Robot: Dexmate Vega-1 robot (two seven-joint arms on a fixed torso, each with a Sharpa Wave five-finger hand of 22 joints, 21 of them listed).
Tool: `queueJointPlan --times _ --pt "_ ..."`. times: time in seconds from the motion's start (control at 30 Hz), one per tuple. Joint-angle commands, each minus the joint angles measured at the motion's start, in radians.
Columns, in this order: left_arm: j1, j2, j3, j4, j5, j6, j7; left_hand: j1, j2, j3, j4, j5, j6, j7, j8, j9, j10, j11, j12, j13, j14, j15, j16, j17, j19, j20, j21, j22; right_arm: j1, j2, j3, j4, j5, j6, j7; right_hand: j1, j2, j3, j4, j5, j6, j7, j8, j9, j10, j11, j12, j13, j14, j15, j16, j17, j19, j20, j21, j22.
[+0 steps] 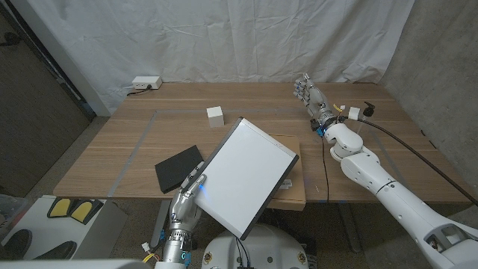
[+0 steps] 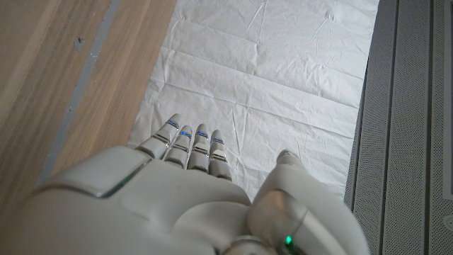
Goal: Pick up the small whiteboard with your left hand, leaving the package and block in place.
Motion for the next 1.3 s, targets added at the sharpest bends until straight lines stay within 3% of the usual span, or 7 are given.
queueJointPlan --times 0.03,0.43,1.0,1.3 --pt "0.012 0.028 -0.004 -0.034 0.053 -0.021 0.053 -0.003 0.009 0.027 0.016 0.003 0.013 0.000 -0.001 0.004 0.010 -0.011 -0.002 0.006 0.011 -0.003 -0.001 0.002 0.012 -0.001 -0.003 0.003 0.006 -0.002 0.000 -0.008 0.005 -0.009 0.005 0.001 0.009 0.001 -0.002 -0.001 0.011 -0.001 -0.003 0.004 0.007 0.004 0.006 0.006 0.002 -0.003 -0.002 0.002 0.008 0.003 -0.007 0.001" --pt "0.014 0.054 -0.012 -0.057 0.058 -0.032 0.069 -0.004 0.011 0.039 0.015 0.001 0.025 0.002 -0.003 0.005 0.022 -0.001 -0.004 0.007 0.025 -0.009 0.000 0.003 0.020 -0.004 -0.004 0.004 0.014 0.004 -0.006 0.002 -0.002 -0.011 0.001 0.001 0.010 0.001 -0.002 -0.001 0.010 0.000 -0.003 0.004 0.007 0.003 0.005 0.006 0.003 -0.003 -0.001 0.002 0.008 0.003 -0.010 0.002" --pt "-0.003 0.079 -0.028 -0.072 0.060 -0.051 0.063 -0.003 0.013 0.054 0.013 -0.003 0.039 0.004 -0.006 0.007 0.031 -0.010 -0.008 0.008 0.031 -0.006 -0.002 0.003 0.027 -0.007 -0.007 0.004 0.014 -0.003 0.003 -0.014 -0.007 -0.013 -0.013 0.001 0.010 0.000 -0.003 -0.002 0.010 0.000 -0.003 0.004 0.007 0.004 0.006 0.006 0.002 -0.003 -0.001 0.001 0.010 0.003 -0.013 0.002" --pt "0.019 0.120 -0.064 -0.130 0.095 -0.016 0.108 -0.010 0.010 0.058 0.016 -0.005 0.048 0.004 -0.006 0.007 0.033 -0.001 -0.010 0.009 0.032 -0.006 -0.004 0.003 0.028 -0.005 -0.010 0.004 0.024 0.003 0.000 -0.007 -0.011 -0.011 -0.013 0.001 0.011 -0.001 -0.004 -0.002 0.011 0.000 -0.003 0.004 0.009 0.003 0.006 0.006 0.003 -0.003 -0.001 0.001 0.012 0.003 -0.014 0.002"
